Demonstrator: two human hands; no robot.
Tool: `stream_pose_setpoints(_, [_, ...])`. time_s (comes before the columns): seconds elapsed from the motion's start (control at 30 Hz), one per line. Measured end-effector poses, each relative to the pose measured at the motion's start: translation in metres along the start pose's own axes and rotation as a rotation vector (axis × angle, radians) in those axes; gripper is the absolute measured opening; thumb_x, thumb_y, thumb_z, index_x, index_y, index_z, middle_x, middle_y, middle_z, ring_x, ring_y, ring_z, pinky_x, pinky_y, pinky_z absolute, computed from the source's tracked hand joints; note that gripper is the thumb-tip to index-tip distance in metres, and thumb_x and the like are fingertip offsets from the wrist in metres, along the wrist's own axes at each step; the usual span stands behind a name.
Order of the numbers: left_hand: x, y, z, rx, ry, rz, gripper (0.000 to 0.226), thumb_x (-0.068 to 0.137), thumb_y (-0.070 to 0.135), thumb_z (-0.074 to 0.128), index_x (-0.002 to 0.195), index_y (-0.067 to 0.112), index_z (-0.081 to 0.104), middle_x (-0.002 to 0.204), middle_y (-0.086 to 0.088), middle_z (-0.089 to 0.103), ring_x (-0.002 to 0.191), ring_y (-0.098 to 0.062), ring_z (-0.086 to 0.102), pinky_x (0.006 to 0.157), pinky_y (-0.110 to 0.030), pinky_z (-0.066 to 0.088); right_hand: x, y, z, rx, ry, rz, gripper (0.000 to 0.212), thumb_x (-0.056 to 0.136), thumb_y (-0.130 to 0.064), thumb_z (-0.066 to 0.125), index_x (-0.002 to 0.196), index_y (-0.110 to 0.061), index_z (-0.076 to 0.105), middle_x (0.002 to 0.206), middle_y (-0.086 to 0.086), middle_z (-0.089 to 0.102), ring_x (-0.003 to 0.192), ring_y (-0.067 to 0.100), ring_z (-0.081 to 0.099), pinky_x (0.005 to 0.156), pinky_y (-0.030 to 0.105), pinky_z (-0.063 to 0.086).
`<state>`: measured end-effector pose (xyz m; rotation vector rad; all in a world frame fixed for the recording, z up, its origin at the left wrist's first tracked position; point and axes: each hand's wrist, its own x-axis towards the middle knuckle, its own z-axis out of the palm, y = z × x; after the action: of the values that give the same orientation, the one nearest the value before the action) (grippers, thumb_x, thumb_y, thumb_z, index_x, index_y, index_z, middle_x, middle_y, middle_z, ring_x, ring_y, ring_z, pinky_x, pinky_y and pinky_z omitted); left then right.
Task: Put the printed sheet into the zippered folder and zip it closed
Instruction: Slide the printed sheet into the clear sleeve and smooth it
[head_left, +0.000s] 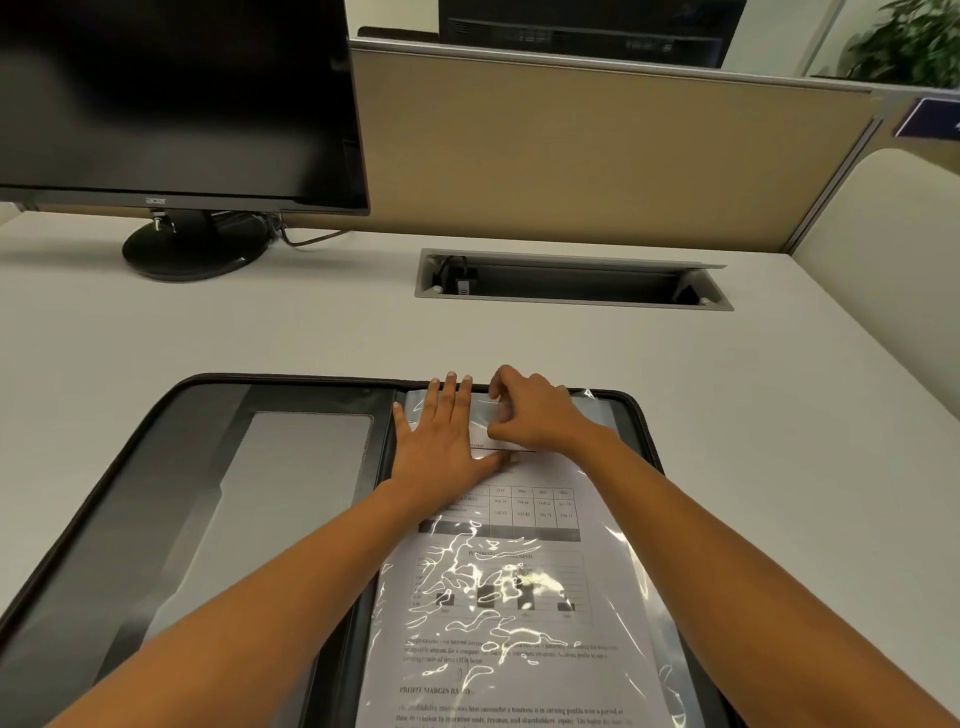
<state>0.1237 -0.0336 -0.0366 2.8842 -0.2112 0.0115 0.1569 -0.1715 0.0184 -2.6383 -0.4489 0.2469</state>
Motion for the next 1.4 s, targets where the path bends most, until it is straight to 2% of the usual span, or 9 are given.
stream_pose_setpoints(0.13, [0.008,-0.001,0.002,-0.005,0.014,0.001,0.107,0.066,0.084,0.018,0.146,0.02,-0.012,0.157,-0.001,-0.01,0.144,-0.019,-0.011,0.11,-0.06,-0.005,0.0,0.002,0.0,0.002,0.124,-0.015,0.046,0.075,-0.024,0.064,0.116,-0.021,0.043,0.106,0.004,0.06,0.107,0.023,0.044,0.092,0.041,0.031])
stream_pose_setpoints(0.3, [0.024,-0.001,0.001,-0.011,0.0,-0.012,0.128,0.04,0.094,-0.013,0.146,0.021,-0.012,0.157,-0.001,-0.011,0.144,-0.019,-0.01,0.11,-0.059,-0.005,-0.005,0.01,0.0,-0.041,0.361,-0.058,0.051,0.078,-0.02,0.062,0.125,-0.02,0.042,0.13,0.004,0.046,0.124,0.023,0.035,0.107,0.046,0.024])
stream_pose_setpoints(0.37, [0.035,-0.002,0.001,-0.02,-0.012,-0.009,0.121,0.048,0.093,-0.006,0.146,0.022,-0.013,0.157,-0.001,-0.012,0.144,-0.02,-0.011,0.11,-0.06,-0.005,-0.007,0.013,0.001,-0.016,0.432,-0.048,0.045,0.081,-0.02,0.059,0.124,-0.019,0.044,0.131,0.005,0.045,0.124,0.022,0.036,0.108,0.045,0.026])
stream_pose_setpoints(0.47, [0.052,-0.007,-0.002,-0.034,-0.035,0.0,0.103,0.071,0.082,0.026,0.147,0.021,-0.007,0.157,-0.003,-0.009,0.144,-0.022,-0.01,0.11,-0.06,-0.005,-0.012,0.018,0.007,0.018,0.414,-0.033,0.034,0.084,-0.019,0.057,0.117,-0.019,0.048,0.126,0.004,0.047,0.121,0.02,0.039,0.103,0.04,0.027])
stream_pose_setpoints(0.67, [0.08,-0.015,-0.015,-0.033,-0.097,-0.001,0.095,0.077,0.075,0.035,0.148,0.019,0.003,0.158,-0.003,-0.005,0.144,-0.021,-0.01,0.111,-0.059,-0.004,-0.031,0.024,0.026,0.023,0.377,-0.007,0.024,0.086,-0.022,0.052,0.109,-0.019,0.053,0.117,0.0,0.056,0.114,0.019,0.048,0.1,0.038,0.029])
stream_pose_setpoints(0.77, [0.082,-0.015,-0.019,-0.114,-0.066,-0.015,0.087,0.083,0.067,0.037,0.148,0.02,0.006,0.158,-0.004,-0.004,0.144,-0.021,-0.01,0.111,-0.058,-0.004,-0.04,0.027,0.035,0.005,0.338,0.011,0.033,0.089,-0.034,0.05,0.119,-0.02,0.049,0.128,-0.001,0.053,0.125,0.016,0.042,0.11,0.044,0.02])
stream_pose_setpoints(0.93, [0.066,-0.016,-0.022,-0.183,-0.007,-0.046,0.076,0.089,0.058,0.037,0.147,0.018,0.008,0.157,-0.005,-0.004,0.144,-0.022,-0.009,0.113,-0.053,-0.006,-0.048,0.037,0.041,-0.108,0.219,0.009,0.048,0.093,-0.049,0.032,0.136,-0.029,0.032,0.15,-0.009,0.029,0.141,0.01,0.016,0.115,0.048,0.001])
stream_pose_setpoints(1.1, [0.028,-0.031,-0.022,-0.158,0.036,-0.084,0.074,0.089,0.057,0.036,0.147,0.018,0.013,0.158,-0.005,-0.002,0.144,-0.021,-0.008,0.113,-0.052,-0.006,-0.052,0.041,0.035,-0.117,0.206,0.0,0.048,0.094,-0.049,0.03,0.138,-0.031,0.031,0.152,-0.008,0.026,0.142,0.01,0.014,0.115,0.048,-0.001])
stream_pose_setpoints(1.4, [-0.051,-0.065,-0.029,-0.045,0.055,-0.202,0.076,0.087,0.062,0.032,0.147,0.019,0.013,0.157,-0.006,0.003,0.145,-0.023,0.0,0.113,-0.056,0.002,-0.091,0.046,0.034,-0.16,0.213,0.13,0.05,0.094,-0.048,0.03,0.14,-0.028,0.026,0.154,-0.002,0.019,0.143,0.015,0.011,0.114,0.053,0.0])
